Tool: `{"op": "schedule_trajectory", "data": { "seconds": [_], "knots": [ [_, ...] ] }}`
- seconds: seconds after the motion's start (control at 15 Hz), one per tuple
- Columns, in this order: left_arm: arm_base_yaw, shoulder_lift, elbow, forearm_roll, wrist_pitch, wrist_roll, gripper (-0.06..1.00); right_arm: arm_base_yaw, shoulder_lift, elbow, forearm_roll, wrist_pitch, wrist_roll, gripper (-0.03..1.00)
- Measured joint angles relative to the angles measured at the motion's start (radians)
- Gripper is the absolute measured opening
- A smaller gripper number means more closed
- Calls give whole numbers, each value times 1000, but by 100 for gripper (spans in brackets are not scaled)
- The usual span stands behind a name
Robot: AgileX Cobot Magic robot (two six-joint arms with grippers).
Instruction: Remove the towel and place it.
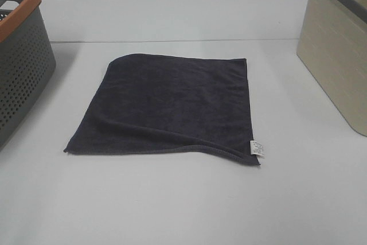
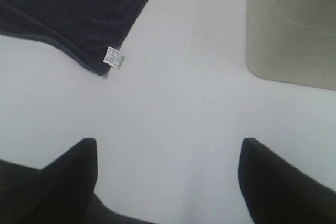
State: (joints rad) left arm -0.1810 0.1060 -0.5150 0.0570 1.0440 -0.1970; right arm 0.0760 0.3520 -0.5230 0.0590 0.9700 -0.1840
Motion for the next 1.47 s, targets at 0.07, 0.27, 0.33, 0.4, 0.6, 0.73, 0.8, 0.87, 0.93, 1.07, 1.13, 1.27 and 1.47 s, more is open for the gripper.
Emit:
{"op": "schedule_trajectory", "data": {
  "seconds": [0.07,0.27,0.33,0.4,0.6,0.73,0.8,0.87,0.93,1.07,1.13,1.27,1.47],
  "knots": [
    [0,-28,1,-1,2,14,94,0,-13,1,0,35,0,74],
    [0,-109,3,-5,2,90,93,0,-77,17,6,79,0,74],
    [0,-110,3,-7,2,93,93,0,-103,17,6,80,0,74],
    [0,-111,3,-7,2,93,93,0,-133,17,6,81,0,74],
    [0,-111,3,-11,2,98,93,0,-212,17,8,80,0,74],
    [0,-111,3,-23,2,111,93,0,-283,17,14,81,0,74],
    [0,-111,3,-43,2,131,93,0,-317,17,15,81,0,74],
    [0,-111,3,-65,2,155,93,0,-347,17,15,82,0,74],
    [0,-111,3,-82,2,173,93,0,-356,17,20,83,0,74],
    [0,-111,3,-92,2,184,93,0,-356,17,27,83,0,74],
    [0,-111,3,-92,2,184,93,0,-356,17,30,83,0,74],
    [0,-111,5,-93,2,186,93,0,-356,17,32,83,0,74],
    [0,-111,5,-93,2,187,93,0,-356,17,32,83,0,74]
  ]
}}
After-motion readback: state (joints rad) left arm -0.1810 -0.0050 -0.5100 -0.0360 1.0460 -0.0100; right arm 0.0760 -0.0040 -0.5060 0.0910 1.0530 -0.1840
